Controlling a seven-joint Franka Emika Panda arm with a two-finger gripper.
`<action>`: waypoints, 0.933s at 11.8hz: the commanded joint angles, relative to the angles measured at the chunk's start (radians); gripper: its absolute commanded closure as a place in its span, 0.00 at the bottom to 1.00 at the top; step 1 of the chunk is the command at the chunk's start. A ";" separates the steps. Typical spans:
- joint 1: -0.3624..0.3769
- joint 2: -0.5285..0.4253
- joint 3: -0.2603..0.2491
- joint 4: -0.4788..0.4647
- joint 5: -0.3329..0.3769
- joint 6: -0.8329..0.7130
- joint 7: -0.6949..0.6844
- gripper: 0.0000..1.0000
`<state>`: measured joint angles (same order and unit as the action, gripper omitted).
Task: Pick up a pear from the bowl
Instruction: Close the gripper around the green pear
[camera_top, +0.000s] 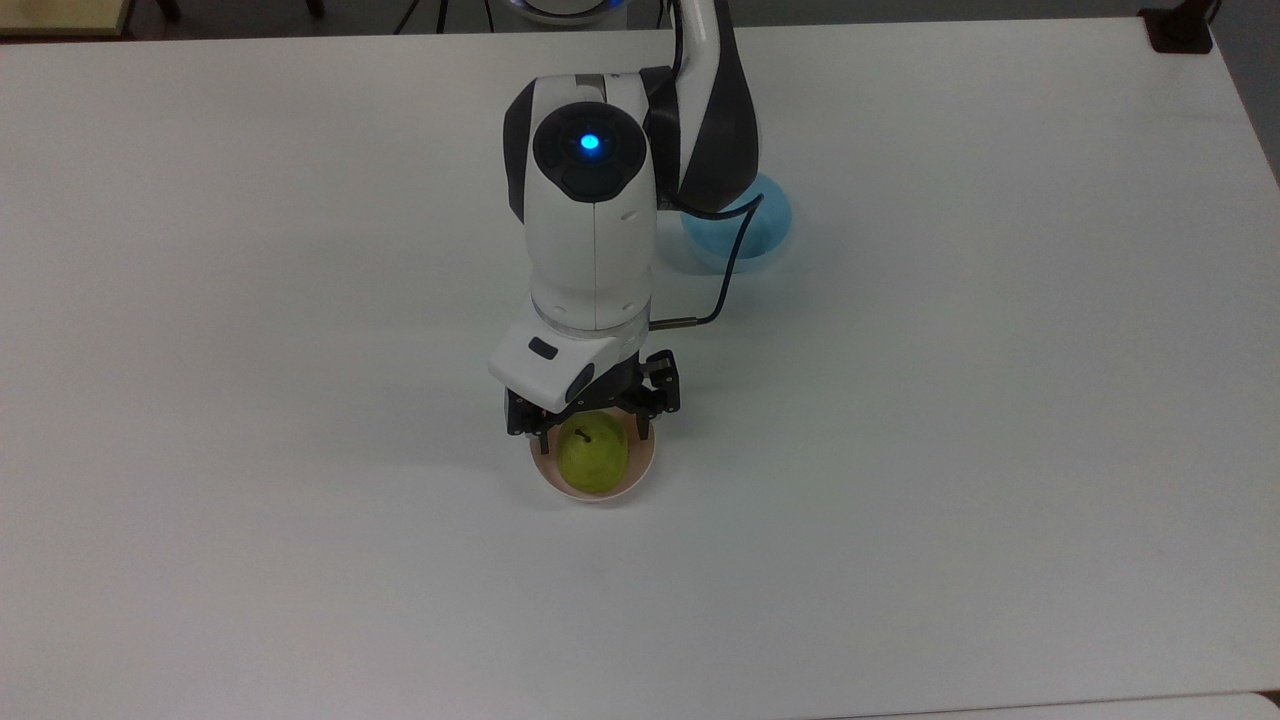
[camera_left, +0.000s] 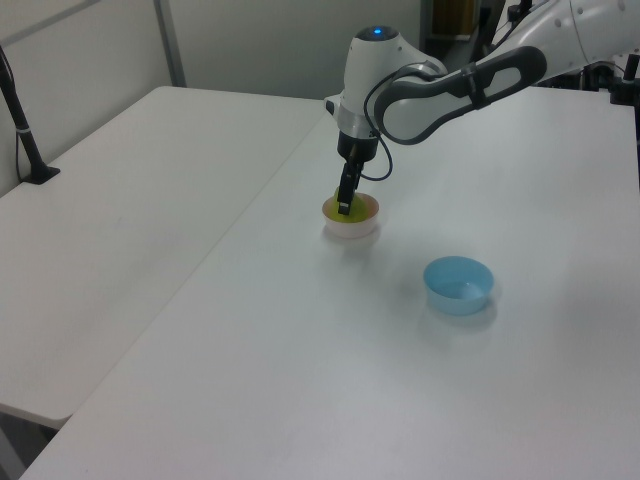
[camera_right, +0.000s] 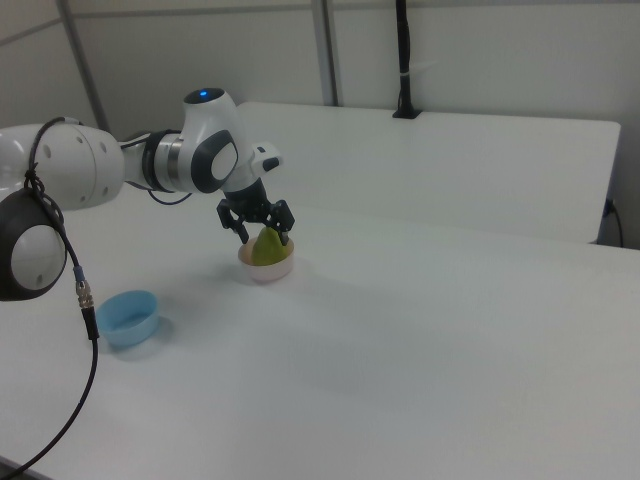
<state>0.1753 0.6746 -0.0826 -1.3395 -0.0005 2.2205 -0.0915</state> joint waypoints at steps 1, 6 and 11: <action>0.026 0.028 -0.017 0.020 -0.027 0.034 0.041 0.12; 0.027 0.030 -0.017 0.016 -0.042 0.048 0.045 0.59; 0.023 0.008 -0.017 0.014 -0.044 0.033 0.039 0.69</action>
<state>0.1864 0.6943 -0.0827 -1.3353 -0.0271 2.2545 -0.0703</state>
